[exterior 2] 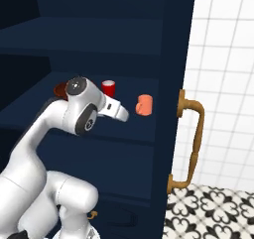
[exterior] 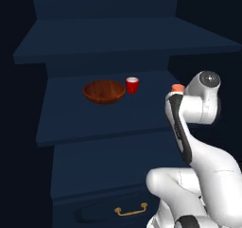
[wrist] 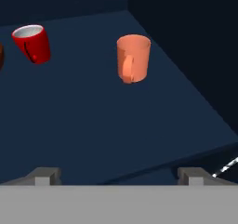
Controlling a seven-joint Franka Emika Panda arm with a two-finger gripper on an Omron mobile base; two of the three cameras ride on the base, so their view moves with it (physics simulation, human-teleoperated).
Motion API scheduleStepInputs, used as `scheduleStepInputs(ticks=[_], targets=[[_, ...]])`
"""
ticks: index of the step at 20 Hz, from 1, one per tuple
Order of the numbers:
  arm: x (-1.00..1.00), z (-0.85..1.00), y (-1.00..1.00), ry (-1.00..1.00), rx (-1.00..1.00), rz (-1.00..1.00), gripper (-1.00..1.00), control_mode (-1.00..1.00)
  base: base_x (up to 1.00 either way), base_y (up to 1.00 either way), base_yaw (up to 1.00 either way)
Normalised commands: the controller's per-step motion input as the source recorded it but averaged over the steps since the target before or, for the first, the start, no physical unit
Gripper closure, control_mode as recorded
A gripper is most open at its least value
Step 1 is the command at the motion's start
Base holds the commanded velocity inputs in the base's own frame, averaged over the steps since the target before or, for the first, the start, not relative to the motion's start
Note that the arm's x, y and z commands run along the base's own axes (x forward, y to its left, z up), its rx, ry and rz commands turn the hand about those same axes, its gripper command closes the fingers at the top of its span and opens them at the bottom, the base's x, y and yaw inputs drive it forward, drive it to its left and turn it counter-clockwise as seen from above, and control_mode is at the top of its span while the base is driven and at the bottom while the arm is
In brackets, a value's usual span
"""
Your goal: Gather all objects into one cabinet and sort the glasses and bowls to opposite sides.
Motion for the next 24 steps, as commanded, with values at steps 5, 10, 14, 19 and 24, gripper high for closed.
scheduleStepInputs(ticks=[5,10,14,19,24], targets=[[-0.86,0.13,0.53,0.08,0.07,0.0,-1.0,-1.0,0.0,0.0,0.0],[-0.94,0.0,0.6,-0.04,0.1,0.02,-1.0,-1.0,0.0,0.0,0.0],[-0.65,-0.09,0.53,0.0,0.04,0.02,-1.0,-1.0,0.0,0.0,0.0],[0.0,0.0,0.0,0.0,0.0,0.0,-1.0,-1.0,0.0,0.0,0.0],[0.0,0.0,0.0,0.0,0.0,0.0,-1.0,-1.0,0.0,0.0,0.0]])
